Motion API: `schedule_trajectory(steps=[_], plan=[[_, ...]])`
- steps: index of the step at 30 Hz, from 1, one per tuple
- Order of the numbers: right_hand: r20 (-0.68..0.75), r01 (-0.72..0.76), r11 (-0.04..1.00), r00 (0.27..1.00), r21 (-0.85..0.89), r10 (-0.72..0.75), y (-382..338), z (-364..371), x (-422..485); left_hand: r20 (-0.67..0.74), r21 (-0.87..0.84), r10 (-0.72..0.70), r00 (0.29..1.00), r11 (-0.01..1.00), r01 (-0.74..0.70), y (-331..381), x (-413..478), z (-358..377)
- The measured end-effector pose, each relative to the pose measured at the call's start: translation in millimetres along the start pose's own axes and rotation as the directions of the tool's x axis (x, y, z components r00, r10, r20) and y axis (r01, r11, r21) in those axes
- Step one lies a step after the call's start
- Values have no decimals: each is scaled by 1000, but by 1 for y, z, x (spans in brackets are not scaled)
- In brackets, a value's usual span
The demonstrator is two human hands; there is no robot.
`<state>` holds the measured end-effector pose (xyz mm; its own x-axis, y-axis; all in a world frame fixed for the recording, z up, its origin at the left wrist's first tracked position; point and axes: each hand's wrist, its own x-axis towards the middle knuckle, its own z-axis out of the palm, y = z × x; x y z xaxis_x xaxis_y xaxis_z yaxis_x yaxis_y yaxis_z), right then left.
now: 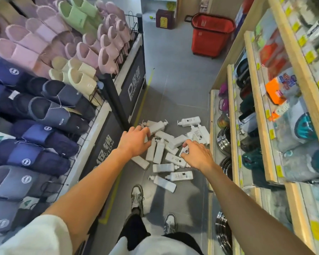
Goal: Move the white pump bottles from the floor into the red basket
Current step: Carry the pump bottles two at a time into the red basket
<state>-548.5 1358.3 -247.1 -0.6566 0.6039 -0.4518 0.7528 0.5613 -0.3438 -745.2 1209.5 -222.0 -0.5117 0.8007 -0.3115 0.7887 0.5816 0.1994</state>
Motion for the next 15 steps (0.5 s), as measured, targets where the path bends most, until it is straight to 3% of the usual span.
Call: schedule_trajectory(steps=[8, 15], plan=[[-12, -104, 992, 995, -69, 103, -49, -10, 60, 4, 98, 118, 993, 988, -118, -43, 80, -35], [-37, -123, 987, 992, -99, 120, -97, -7, 114, 14, 77, 150, 989, 986, -151, -92, 134, -48]])
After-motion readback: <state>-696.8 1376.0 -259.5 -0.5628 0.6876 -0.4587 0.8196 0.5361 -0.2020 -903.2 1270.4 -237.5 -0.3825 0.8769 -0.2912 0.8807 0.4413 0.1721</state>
